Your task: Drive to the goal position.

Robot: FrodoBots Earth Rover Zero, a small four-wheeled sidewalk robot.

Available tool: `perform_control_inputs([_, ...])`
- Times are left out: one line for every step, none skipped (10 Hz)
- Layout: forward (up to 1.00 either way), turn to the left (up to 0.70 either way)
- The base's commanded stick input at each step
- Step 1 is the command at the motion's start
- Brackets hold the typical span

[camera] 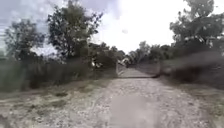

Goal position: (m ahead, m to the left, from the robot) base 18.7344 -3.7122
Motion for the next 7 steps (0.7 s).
perform_control_inputs([0.70, 0.00])
perform_control_inputs([0.70, 0.00])
perform_control_inputs([0.70, 0.00])
perform_control_inputs([0.70, 0.00])
perform_control_inputs([0.70, 0.00])
perform_control_inputs([0.70, -0.10])
perform_control_inputs([0.70, -0.22])
